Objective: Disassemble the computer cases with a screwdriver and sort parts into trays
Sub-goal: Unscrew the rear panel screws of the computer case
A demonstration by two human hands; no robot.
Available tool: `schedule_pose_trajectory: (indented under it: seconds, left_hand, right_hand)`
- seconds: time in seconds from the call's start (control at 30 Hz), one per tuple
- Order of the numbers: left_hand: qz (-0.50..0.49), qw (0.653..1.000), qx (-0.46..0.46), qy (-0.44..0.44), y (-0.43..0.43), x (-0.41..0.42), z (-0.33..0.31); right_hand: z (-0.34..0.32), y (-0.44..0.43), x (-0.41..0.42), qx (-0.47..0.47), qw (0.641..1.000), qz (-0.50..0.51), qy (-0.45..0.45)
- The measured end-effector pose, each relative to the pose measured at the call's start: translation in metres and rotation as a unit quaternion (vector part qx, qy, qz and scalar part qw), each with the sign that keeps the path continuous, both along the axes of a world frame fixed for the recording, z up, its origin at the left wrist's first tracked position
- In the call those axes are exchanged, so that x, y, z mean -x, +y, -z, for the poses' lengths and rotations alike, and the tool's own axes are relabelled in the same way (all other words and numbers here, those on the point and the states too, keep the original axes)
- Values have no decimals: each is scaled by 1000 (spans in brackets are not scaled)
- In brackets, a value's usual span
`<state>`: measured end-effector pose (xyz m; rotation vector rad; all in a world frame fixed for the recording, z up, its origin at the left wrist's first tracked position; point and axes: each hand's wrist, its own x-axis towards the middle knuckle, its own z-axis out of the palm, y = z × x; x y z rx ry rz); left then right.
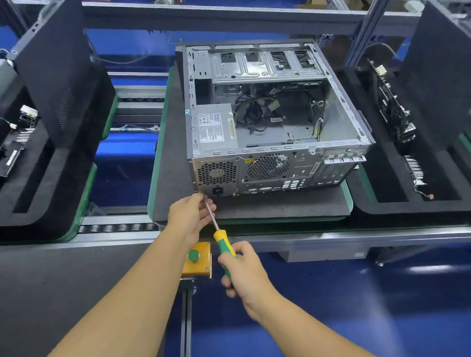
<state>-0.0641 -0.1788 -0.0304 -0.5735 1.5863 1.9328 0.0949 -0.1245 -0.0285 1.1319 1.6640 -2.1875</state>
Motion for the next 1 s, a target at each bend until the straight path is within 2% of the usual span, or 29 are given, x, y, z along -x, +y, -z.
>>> schedule_pose_trajectory:
  seconds: [0.13,0.27,0.33,0.43,0.5,0.53,0.6,0.67,0.73,0.77,0.9,1.0]
  left_hand:
    - [-13,999,-13,-32,2,-12,-6]
    - [140,986,-58,-69,30,-35,-16]
    - [237,968,-69,-41,62,-47,-31]
    - [391,915,-76,65,121,-66,-63]
    - [427,894,-70,114,163,-80,-77]
    - [434,890,-58,129,188,-87,-81]
    - [453,866,46,207,235,-97,-80]
    - [479,803,169,313,286,-106,-73]
    - [486,758,239,364,324,-112,-64]
    - [482,748,263,373,341,-113,-59]
    - [473,745,328,337,384,-104,-36]
    - [526,703,355,320,395,-97,-23]
  right_hand:
    - [-11,33,-15,-8,996,-23,90]
    - [-45,82,-14,51,978,-1,205]
    - [-65,112,-13,54,970,11,235]
    - [-93,165,-16,3,968,56,243]
    - [-109,201,-19,-43,967,99,233]
    - [-115,223,-23,-71,966,123,218]
    - [-125,264,-32,-131,960,169,180]
    - [-129,307,-44,-177,949,204,160]
    - [-130,340,-55,-204,943,220,145]
    - [-129,354,-61,-216,942,219,135]
    - [-125,393,-72,-246,950,164,103]
    - [-123,408,-68,-221,961,132,105]
